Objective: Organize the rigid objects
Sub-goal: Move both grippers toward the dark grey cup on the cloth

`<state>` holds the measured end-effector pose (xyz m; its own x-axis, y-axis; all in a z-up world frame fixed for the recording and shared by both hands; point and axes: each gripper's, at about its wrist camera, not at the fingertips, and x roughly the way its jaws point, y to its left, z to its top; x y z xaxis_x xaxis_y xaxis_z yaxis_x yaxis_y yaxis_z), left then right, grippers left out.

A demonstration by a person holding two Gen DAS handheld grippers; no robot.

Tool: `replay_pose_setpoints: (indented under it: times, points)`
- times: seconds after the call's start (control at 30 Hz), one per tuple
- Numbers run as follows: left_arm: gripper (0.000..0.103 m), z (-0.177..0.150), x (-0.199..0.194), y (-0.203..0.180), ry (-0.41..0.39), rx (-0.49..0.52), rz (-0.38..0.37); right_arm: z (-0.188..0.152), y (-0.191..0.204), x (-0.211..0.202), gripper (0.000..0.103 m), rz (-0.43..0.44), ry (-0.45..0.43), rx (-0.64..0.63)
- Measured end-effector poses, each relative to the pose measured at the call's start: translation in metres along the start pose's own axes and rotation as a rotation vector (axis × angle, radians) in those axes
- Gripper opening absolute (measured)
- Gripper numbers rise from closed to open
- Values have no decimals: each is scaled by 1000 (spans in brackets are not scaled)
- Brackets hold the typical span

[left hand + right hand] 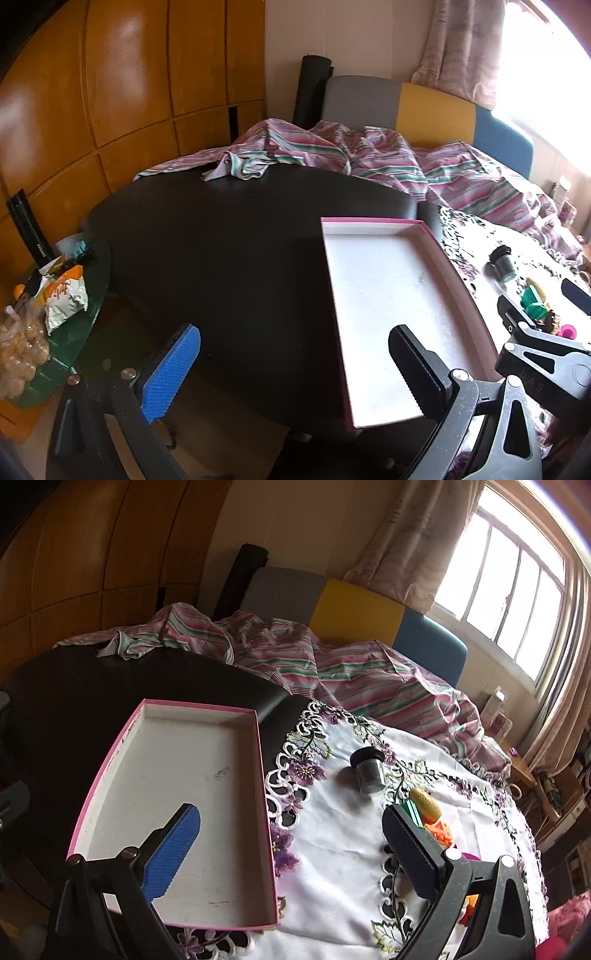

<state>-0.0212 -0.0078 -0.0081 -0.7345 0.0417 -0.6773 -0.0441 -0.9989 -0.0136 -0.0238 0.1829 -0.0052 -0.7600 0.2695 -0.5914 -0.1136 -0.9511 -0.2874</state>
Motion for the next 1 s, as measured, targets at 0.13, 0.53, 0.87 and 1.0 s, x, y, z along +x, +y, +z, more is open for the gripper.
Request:
replay_pose_setpoints:
  times: [0.13,0.53,0.87,1.0]
  points:
    - [103,6,3,6,-1,-14,26,3,6,3,101,-41,-19,-41]
    - [103,23,14,-48,7,88,-69,-5,-72,28,101,-163,12,56]
    - [103,42,29,-128,13,250,-190,-10,-133,49,101,-254,69,76]
    - [103,48,36,-156,13,298,-214,-13,-163,57,101,-251,87,93]
